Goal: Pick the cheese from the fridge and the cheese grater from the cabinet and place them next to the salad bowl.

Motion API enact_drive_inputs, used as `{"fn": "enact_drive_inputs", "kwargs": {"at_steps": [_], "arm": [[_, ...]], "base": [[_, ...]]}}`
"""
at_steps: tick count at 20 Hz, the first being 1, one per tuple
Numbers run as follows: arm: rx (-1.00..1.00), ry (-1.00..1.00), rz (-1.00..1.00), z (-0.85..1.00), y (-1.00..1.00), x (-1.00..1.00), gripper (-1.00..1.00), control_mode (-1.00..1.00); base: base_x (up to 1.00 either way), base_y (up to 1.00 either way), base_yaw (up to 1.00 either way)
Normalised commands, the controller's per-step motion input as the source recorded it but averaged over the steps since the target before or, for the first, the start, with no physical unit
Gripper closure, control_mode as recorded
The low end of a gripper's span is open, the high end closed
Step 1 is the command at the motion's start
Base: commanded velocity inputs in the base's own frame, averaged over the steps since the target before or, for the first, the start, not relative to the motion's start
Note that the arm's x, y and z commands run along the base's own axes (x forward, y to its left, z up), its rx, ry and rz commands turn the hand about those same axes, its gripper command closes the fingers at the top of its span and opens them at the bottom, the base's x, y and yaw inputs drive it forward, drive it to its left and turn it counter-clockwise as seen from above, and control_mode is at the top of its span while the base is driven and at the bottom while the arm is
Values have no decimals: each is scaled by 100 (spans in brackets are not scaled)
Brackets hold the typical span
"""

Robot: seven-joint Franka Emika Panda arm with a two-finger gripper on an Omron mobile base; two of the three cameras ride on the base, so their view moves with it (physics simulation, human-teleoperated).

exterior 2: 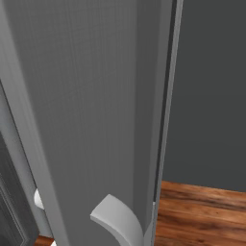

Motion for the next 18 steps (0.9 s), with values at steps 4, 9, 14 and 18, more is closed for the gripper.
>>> {"fn": "enact_drive_inputs", "kwargs": {"at_steps": [4, 9, 14, 18], "arm": [[0, 0, 0, -7, 5, 23, -100, -100], [0, 1, 0, -9, 3, 17, -100, -100], [0, 4, 1, -16, 0, 7, -100, -100], [0, 5, 0, -19, 0, 5, -100, -100]], "base": [[0, 0, 0], [0, 0, 0], [0, 0, 0], [0, 0, 0]]}}
